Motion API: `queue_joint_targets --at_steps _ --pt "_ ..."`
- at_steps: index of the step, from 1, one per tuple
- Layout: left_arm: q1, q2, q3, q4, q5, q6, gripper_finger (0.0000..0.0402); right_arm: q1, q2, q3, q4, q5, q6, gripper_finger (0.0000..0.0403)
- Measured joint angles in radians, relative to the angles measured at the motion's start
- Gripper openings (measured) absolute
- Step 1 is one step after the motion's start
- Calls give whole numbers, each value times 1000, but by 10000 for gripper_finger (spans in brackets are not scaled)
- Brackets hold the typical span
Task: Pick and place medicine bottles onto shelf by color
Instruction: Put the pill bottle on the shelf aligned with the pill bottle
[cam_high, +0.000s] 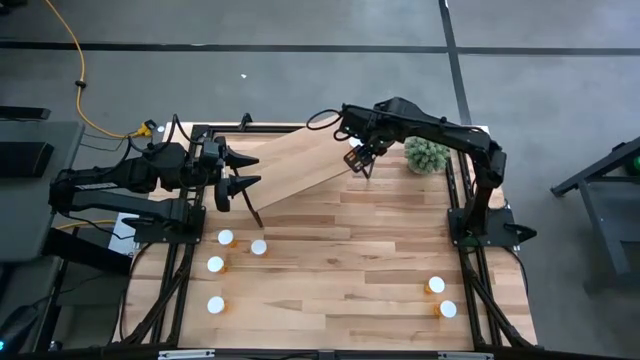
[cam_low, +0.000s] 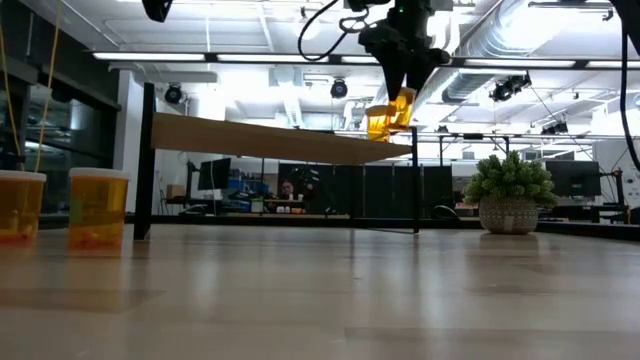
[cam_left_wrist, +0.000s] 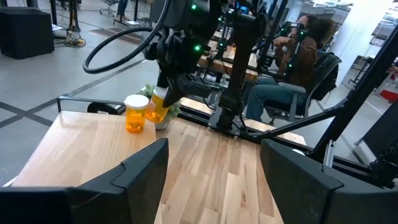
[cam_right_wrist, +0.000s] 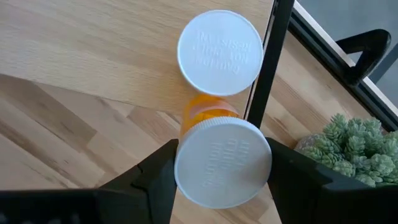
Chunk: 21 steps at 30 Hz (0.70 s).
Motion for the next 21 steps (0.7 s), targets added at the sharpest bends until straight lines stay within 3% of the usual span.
queue_joint_targets --at_steps 21 --pt "0 0 0 0 0 0 246 -38 32 0 12 -12 10 199"
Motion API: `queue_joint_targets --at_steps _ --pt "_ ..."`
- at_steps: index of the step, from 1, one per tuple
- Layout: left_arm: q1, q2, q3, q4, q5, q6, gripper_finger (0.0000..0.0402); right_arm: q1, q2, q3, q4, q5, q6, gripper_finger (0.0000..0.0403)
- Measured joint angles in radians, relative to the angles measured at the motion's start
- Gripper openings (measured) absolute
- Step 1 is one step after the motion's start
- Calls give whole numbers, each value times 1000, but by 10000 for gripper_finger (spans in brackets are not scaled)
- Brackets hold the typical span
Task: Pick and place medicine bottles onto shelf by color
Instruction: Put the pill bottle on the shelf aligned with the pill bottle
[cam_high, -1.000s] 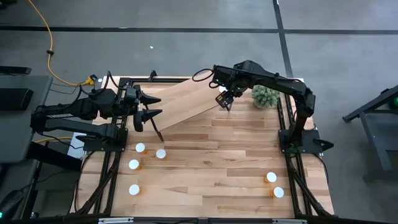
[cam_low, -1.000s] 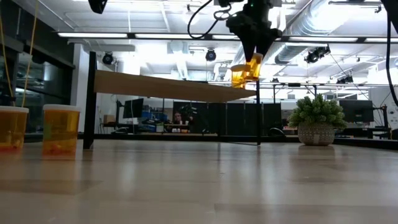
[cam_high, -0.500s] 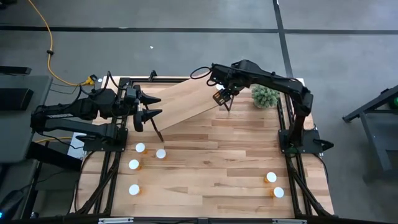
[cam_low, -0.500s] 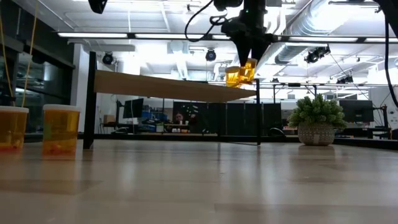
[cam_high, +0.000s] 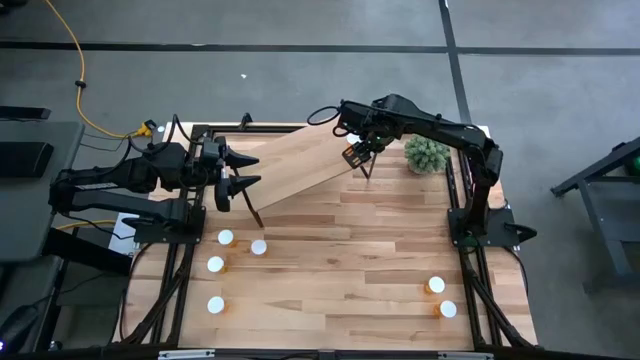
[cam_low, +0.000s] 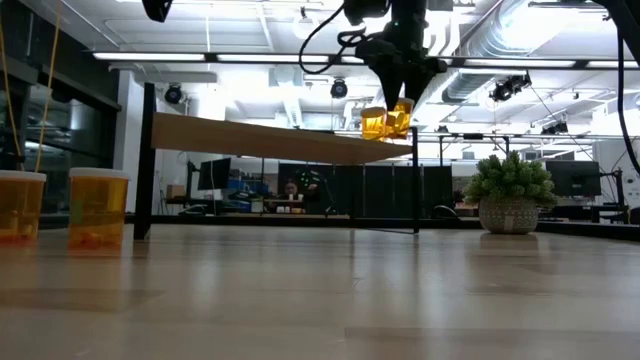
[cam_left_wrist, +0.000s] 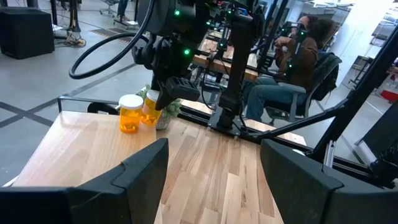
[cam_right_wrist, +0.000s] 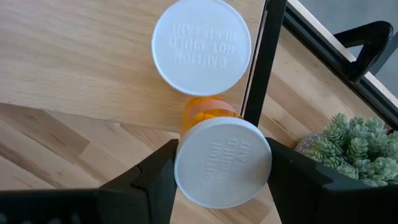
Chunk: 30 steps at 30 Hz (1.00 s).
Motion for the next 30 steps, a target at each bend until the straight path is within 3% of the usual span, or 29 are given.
queue_joint_targets --at_steps 30 --pt "0 0 0 0 1 -1 246 -30 18 0 30 -49 -27 220"
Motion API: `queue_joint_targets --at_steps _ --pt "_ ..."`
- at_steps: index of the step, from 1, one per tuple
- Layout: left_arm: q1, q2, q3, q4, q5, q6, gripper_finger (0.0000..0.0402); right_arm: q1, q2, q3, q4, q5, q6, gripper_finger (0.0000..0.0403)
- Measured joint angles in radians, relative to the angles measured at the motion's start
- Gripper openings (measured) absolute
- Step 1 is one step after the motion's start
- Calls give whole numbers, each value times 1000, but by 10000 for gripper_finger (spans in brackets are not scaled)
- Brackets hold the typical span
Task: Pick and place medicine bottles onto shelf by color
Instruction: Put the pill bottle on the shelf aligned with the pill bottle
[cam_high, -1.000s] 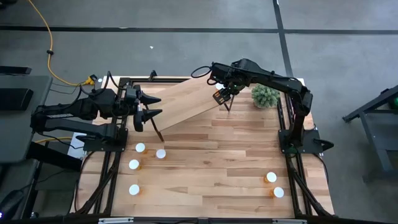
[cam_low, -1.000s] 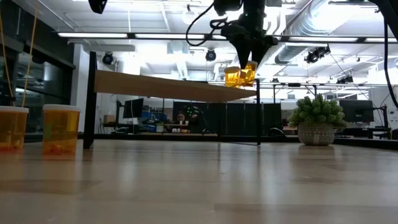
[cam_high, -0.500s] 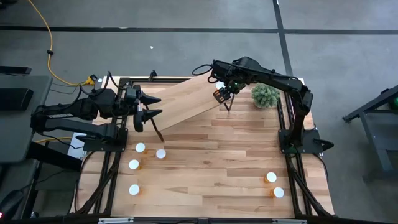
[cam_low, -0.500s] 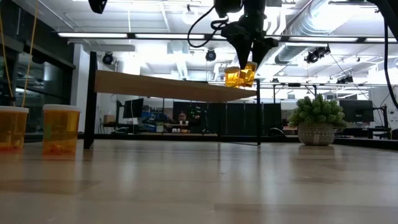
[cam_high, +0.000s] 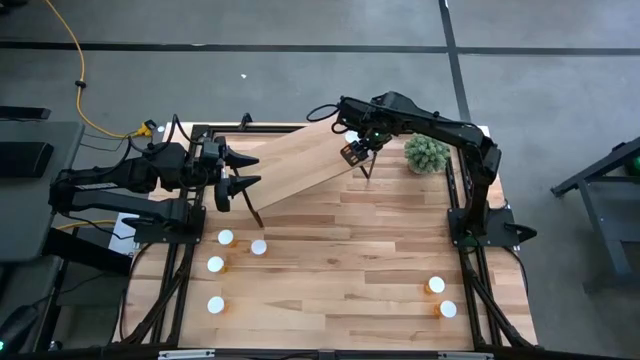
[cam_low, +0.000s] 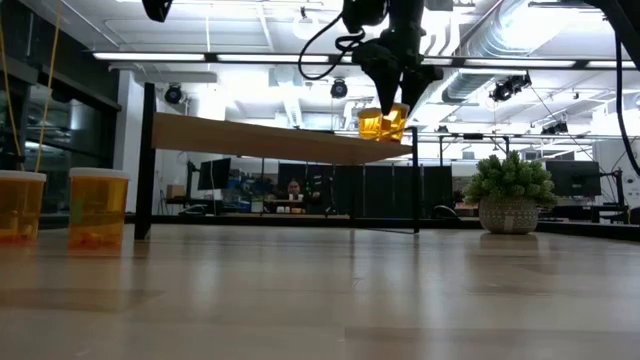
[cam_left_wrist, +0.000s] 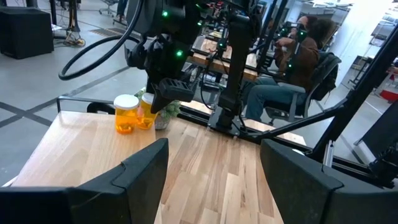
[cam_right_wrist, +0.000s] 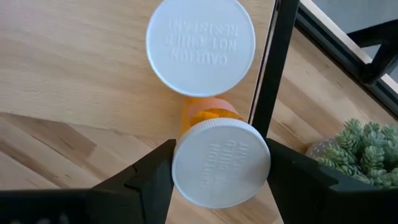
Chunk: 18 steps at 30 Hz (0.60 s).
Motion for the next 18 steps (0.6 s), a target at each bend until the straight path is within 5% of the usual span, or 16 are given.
queue_joint_targets --at_steps 18 --pt "0 0 0 0 2 0 246 0 0 0 16 5 -28 220"
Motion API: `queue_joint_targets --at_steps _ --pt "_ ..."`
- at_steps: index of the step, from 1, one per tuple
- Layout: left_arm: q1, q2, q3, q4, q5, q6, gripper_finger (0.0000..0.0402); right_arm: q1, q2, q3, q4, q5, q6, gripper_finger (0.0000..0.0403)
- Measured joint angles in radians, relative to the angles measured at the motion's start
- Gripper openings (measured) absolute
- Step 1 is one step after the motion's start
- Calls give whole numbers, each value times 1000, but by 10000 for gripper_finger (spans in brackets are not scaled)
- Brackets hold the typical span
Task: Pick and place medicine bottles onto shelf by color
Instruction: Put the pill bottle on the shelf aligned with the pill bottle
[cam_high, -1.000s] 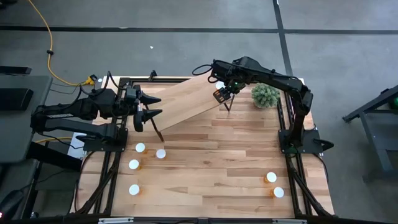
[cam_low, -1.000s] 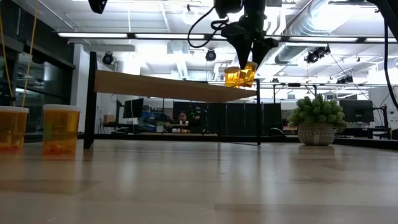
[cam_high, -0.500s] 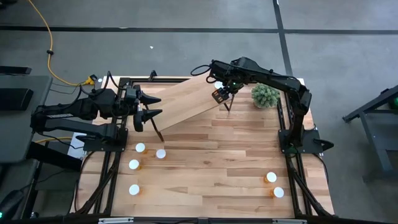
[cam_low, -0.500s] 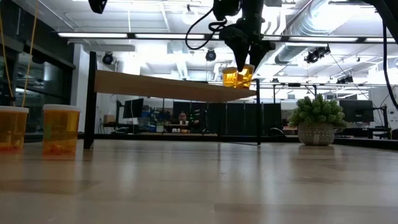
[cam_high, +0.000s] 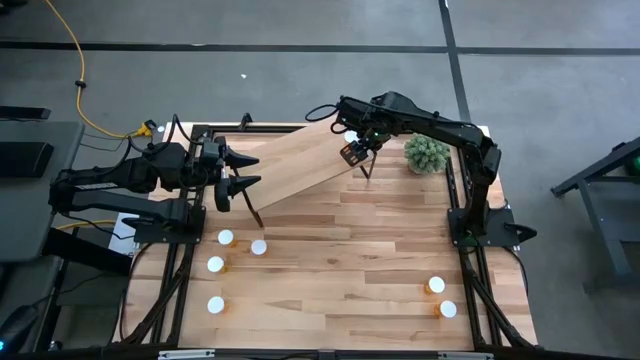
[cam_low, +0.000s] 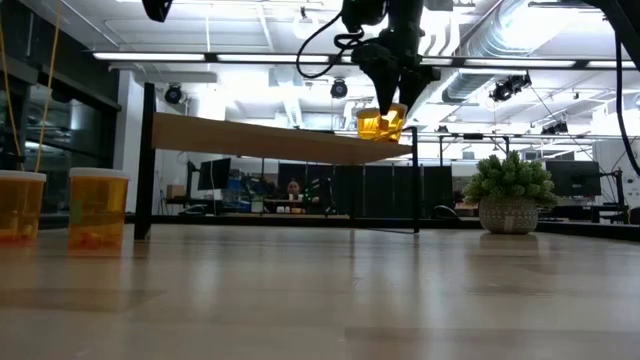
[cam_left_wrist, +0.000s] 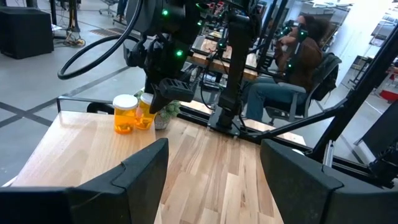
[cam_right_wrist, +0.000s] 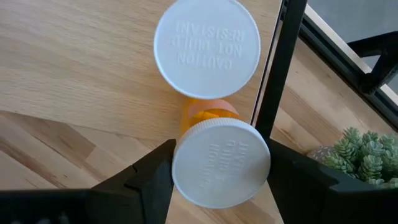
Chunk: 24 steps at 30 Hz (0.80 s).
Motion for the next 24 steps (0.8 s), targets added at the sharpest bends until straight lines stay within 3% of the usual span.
queue_joint_targets --at_steps 24 --pt "0 0 0 0 1 0 246 1 0 0 -19 4 -42 220"
